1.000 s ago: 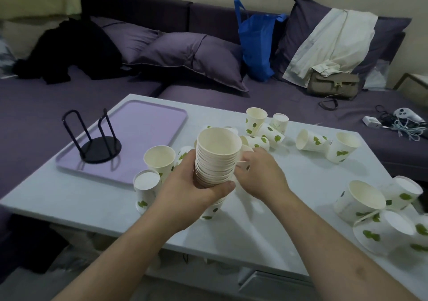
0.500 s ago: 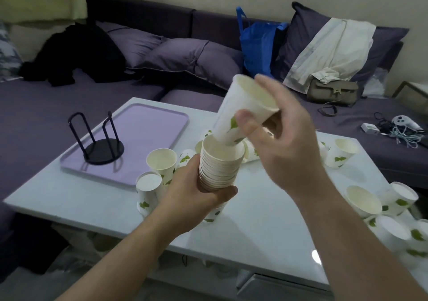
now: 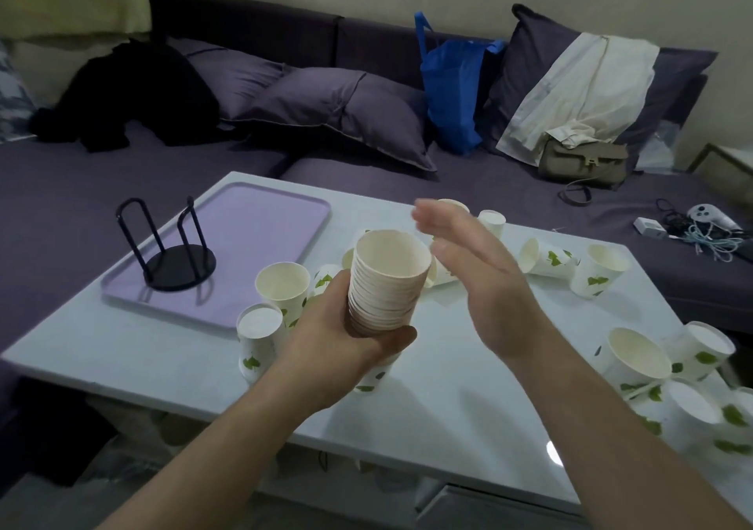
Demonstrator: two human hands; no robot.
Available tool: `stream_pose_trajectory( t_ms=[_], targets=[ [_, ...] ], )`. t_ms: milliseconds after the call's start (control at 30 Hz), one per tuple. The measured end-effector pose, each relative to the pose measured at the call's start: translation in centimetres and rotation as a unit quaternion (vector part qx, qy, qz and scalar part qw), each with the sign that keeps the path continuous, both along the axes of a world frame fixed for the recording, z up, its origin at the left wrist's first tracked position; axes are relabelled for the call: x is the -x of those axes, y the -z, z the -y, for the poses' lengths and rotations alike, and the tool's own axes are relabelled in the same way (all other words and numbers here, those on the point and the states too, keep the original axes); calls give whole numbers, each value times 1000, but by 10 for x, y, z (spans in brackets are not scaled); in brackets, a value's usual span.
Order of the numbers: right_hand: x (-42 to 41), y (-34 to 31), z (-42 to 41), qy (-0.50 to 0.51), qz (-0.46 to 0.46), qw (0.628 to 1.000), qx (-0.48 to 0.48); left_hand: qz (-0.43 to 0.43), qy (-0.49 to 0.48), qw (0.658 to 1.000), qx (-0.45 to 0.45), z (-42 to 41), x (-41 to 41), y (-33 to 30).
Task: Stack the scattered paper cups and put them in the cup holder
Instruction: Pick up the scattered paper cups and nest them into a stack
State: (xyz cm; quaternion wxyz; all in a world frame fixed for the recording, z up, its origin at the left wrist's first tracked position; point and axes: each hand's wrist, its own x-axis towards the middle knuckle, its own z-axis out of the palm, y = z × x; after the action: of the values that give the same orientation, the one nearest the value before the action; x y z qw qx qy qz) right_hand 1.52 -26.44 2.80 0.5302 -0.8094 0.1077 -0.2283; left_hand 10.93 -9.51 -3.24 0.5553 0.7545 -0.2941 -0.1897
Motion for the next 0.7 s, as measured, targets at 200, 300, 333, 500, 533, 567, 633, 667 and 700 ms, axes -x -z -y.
stream_pose_trajectory(
  t_ms=[200, 300, 333, 500, 533, 567, 633, 667, 700],
  targets=[
    [-42, 58, 59, 104, -259, 930, 239, -24, 1, 1000, 7, 3, -3, 0],
    [-54, 91, 76, 71, -301, 890, 335, -31, -1, 999, 11, 4, -3, 1],
    [-56, 99, 80, 74, -304, 880, 357, -32, -1, 999, 12, 5, -3, 0],
    [-51, 110, 86, 141, -259, 848, 441, -37, -3, 999, 8, 6, -3, -1],
    [-49, 109, 87, 143, -246, 845, 452, -38, -1, 999, 8, 6, -2, -1],
    [-47, 109, 89, 140, -234, 849, 452, -38, 1, 999, 9, 6, -1, -1],
    [-43, 109, 93, 132, -224, 861, 436, -36, 3, 999, 11, 7, 2, -2],
    [-41, 109, 94, 131, -225, 866, 428, -34, 3, 999, 11, 7, 2, -3],
    [-37, 109, 94, 130, -226, 868, 423, -32, 2, 999, 10, 7, 3, -3]
  ],
)
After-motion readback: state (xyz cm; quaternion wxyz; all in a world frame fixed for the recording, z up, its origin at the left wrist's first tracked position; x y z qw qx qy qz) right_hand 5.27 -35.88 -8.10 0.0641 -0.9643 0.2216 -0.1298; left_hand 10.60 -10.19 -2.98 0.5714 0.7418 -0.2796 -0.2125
